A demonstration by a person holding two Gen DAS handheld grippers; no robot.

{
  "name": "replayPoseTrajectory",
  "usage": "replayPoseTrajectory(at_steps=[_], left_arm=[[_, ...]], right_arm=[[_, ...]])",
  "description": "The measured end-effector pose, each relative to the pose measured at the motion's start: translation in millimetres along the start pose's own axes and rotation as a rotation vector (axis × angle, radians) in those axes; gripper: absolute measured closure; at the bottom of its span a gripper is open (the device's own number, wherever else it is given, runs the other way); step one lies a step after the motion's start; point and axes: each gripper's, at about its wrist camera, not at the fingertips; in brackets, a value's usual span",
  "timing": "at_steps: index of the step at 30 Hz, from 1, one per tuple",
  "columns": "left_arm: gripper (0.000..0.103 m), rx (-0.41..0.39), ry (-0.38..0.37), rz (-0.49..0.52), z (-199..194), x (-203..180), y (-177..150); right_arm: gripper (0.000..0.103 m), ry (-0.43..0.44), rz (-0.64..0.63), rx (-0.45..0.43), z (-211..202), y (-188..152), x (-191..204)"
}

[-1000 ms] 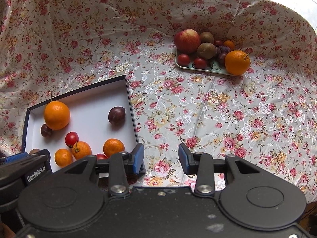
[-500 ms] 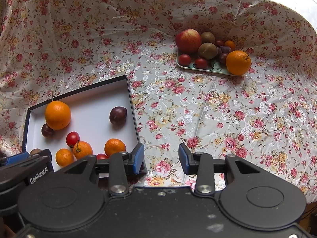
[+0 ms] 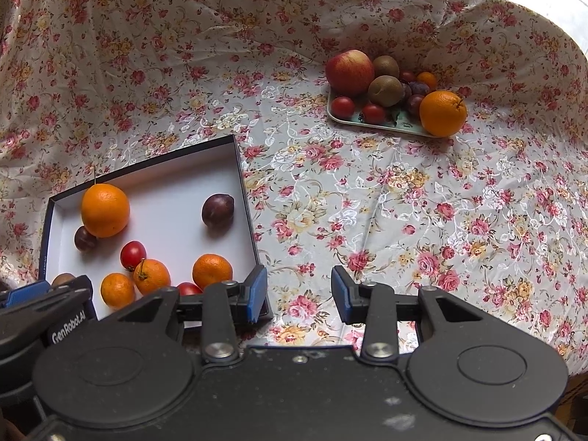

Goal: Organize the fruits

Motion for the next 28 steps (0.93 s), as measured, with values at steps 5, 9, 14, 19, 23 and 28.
replayPoseTrajectory(at_steps=[5,9,14,19,23,28], left_arm=[[0.06,-0.004,0.002,0.005,0.0,-0.1,0.0],[0.06,-0.002,0.003,0.007,0.0,-0.8,-0.1],[0.06,-0.004,0.005,0.014,-0.3,-1.4,0.2],[0.06,-0.006,0.006,0.017,-0.5,-1.4,-0.2],[0.06,-0.01,0.007,0.022,-1.4,-1.6,-0.1],[0.06,-0.016,0.008,0.026,-2.4,-2.0,0.1]], right_arm=[[0.063,0.002,0.0,0.0,0.1,0.1,0.4],[0.063,0.003,-0.002,-0.001,-0.3,0.2,0.4],[0.063,0.001,0.001,0.001,-0.4,0.2,0.4],[0.063,-0.001,-0.002,0.002,0.4,0.3,0.5],[0.063,-0.002,-0.003,0.003,1.4,0.0,0.7],[0.063,-0.003,-0.005,0.004,1.9,-0.4,0.8]])
Point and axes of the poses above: each gripper's, at about its wrist camera, not at the fingertips, and z roughly the way its jaws point, x to its left, y to its top, and after that the axes turned 4 degrees about z, right-handed
